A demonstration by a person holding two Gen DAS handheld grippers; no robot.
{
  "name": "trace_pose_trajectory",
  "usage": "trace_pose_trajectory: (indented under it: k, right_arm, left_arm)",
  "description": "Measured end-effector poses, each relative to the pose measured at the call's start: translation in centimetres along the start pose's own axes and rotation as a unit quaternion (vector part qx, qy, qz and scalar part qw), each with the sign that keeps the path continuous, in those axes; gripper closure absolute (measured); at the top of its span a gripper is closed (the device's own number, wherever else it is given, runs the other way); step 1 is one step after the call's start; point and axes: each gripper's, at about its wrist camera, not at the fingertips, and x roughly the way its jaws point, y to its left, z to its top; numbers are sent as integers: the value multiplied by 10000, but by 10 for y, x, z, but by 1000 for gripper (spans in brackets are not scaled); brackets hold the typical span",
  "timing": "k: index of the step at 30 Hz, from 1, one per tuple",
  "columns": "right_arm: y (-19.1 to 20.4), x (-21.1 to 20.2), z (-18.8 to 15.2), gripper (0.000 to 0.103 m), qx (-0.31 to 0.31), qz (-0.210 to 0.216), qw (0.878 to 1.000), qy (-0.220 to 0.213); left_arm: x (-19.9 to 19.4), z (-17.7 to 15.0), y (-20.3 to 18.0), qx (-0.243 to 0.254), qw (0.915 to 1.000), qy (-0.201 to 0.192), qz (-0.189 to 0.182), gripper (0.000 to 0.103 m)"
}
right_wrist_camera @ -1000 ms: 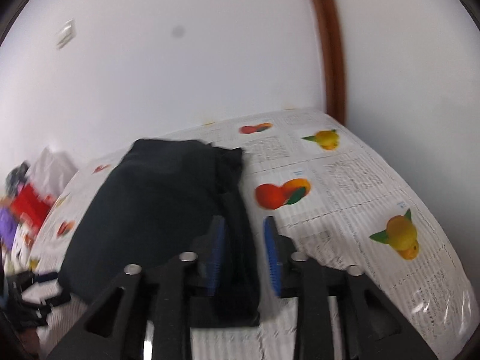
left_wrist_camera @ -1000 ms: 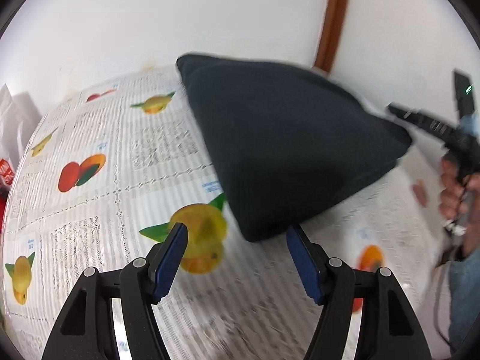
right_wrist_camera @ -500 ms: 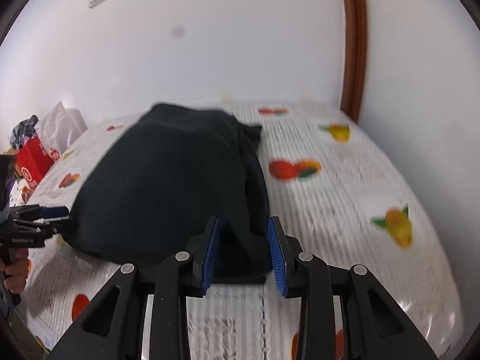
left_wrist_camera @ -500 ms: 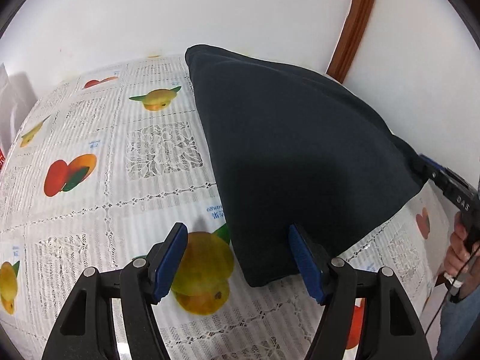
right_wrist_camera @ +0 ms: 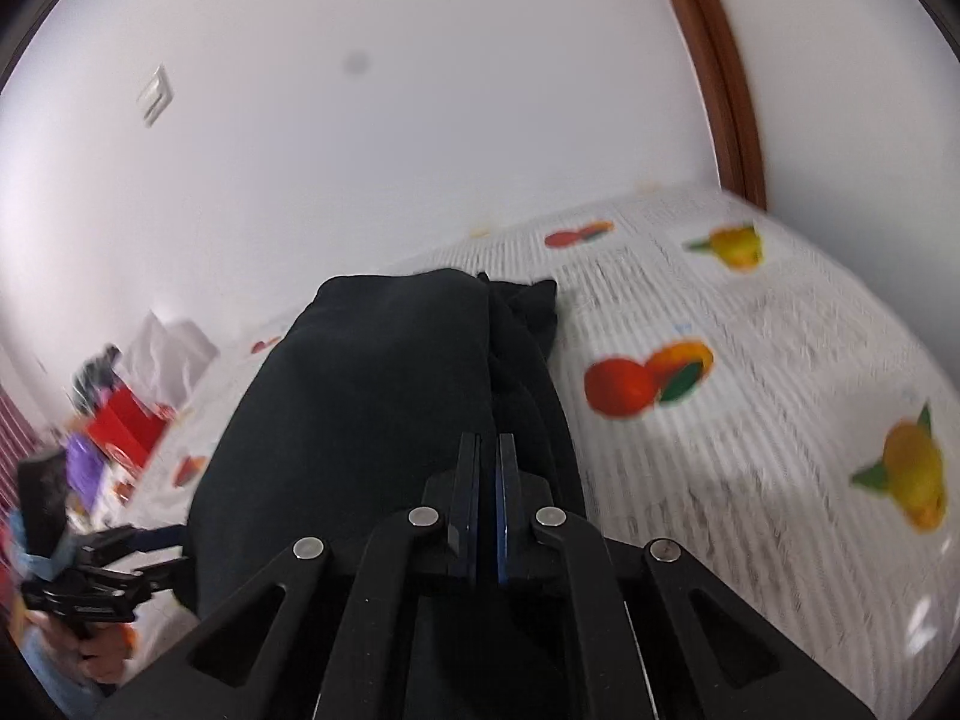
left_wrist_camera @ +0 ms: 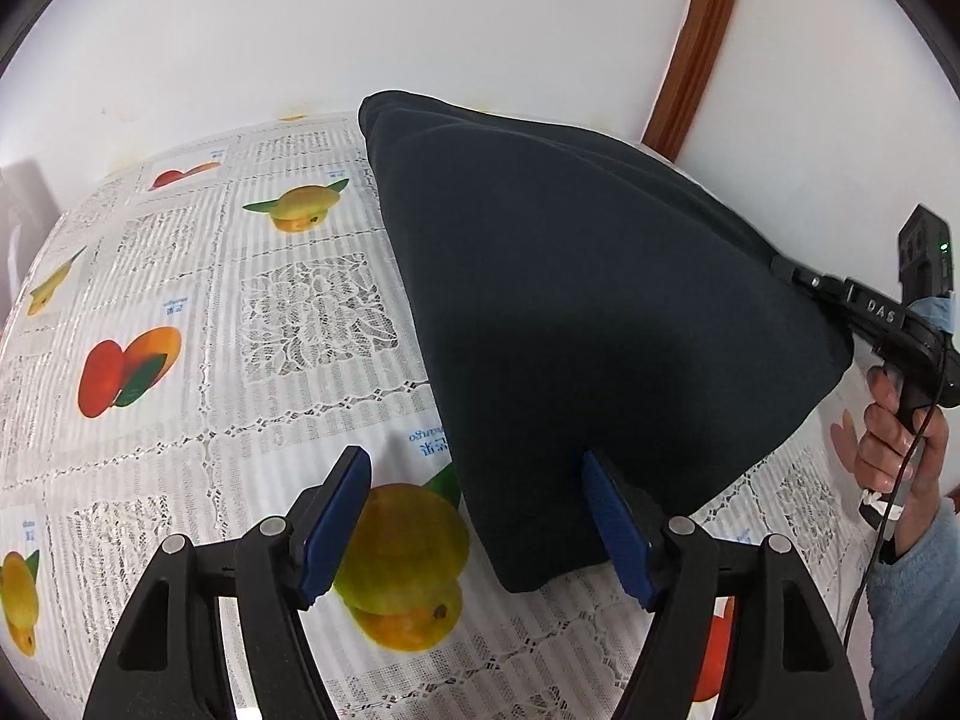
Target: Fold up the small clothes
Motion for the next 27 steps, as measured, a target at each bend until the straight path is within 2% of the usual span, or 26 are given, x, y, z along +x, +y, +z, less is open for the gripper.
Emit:
trace_pose_trajectory:
  k: [2, 4, 6, 8, 12, 13, 14, 16, 17, 19, 21, 24, 25, 27]
  right_arm:
    - [5, 5, -3, 98, -124, -180, 9995, 212]
    - [13, 0, 2, 95, -345, -379, 9985, 206]
    - [18, -5, 13, 86, -411, -426, 9982, 94]
    - [21, 1, 25, 59, -362, -381, 9985, 120]
    - [24, 33, 35, 61, -147, -399, 9982, 429]
    - [25, 44, 35, 71, -76, -365, 9978, 555]
    - [25, 50, 34, 92, -76, -319, 9977, 599]
    - [25, 53, 33, 100, -153, -212, 9982, 544]
    - [20, 45, 34, 100, -75, -187, 9994, 286]
    - [11, 35, 36, 100, 126, -232, 9996, 134]
    - [8, 33, 37, 99, 185, -278, 9991, 260]
    - [18, 26, 46, 97, -116, -568, 9977, 347]
    - [21, 22, 52, 96, -218, -700, 9969, 280]
    - [28, 23, 67, 80, -364, -749, 9960, 316]
  left_arm:
    - [-1, 1, 0, 24, 10000, 2, -3, 32]
    - [-5, 2, -1, 65, 10000, -57, 7, 32]
    - [-10, 5, -2, 153, 9998, -146, 72, 32]
    - [-10, 10, -2, 210, 9995, -181, 126, 32]
    - [-3, 16, -1, 138, 9998, -153, 41, 32]
    - [-2, 16, -1, 144, 9998, -152, 33, 32]
    - [-1, 16, -1, 151, 9998, -143, 28, 31]
    - [-1, 15, 0, 145, 9998, -126, -4, 31]
    - [-2, 15, 1, 142, 9998, -117, -20, 31]
    - [-5, 14, 3, 177, 9998, -133, -19, 31]
    - [-8, 15, 4, 228, 9996, -159, 38, 32]
    - [-13, 18, 7, 252, 9994, -236, 97, 32]
    - [-13, 20, 9, 242, 9993, -256, 106, 32]
    - [-13, 25, 13, 192, 9994, -261, 124, 32]
